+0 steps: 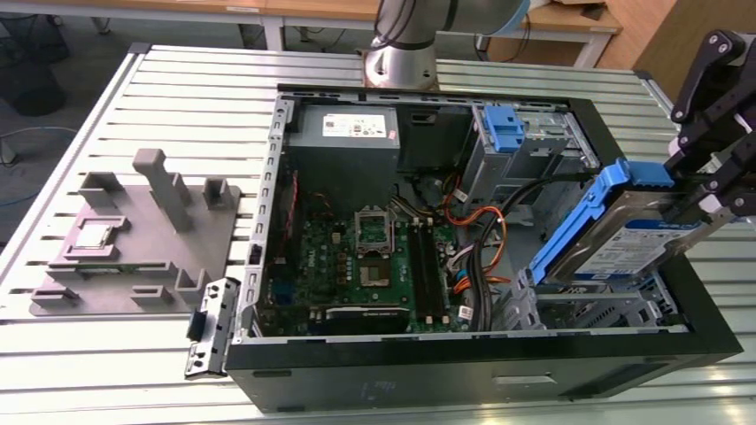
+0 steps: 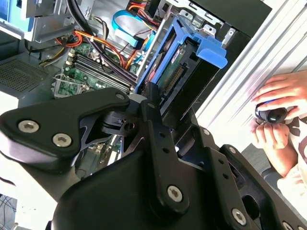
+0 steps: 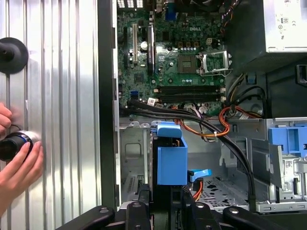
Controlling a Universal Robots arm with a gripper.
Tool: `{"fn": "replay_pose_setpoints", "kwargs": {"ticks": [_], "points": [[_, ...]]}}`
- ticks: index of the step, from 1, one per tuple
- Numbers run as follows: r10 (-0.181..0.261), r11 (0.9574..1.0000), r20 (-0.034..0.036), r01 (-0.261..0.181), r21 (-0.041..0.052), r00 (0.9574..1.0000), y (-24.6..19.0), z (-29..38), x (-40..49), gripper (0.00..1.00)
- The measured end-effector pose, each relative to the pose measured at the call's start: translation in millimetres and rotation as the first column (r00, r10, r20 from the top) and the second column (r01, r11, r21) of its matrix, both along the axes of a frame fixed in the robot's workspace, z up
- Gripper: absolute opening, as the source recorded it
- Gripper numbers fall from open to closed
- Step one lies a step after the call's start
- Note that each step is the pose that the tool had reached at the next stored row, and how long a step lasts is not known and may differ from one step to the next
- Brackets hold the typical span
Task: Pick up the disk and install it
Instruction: 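Insert the disk into the insertion slot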
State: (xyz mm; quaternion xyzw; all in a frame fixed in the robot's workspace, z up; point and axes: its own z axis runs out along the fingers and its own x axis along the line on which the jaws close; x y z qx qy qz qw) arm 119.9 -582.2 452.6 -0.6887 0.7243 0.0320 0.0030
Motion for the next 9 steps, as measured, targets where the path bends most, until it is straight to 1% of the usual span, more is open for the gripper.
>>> {"fn": "replay_pose_setpoints", "kwargs": {"ticks": [9], "points": [[0.0,1.0,0.0,0.0,-0.0009,1.0,0.0,-8.7,-0.8,0.35]]}}
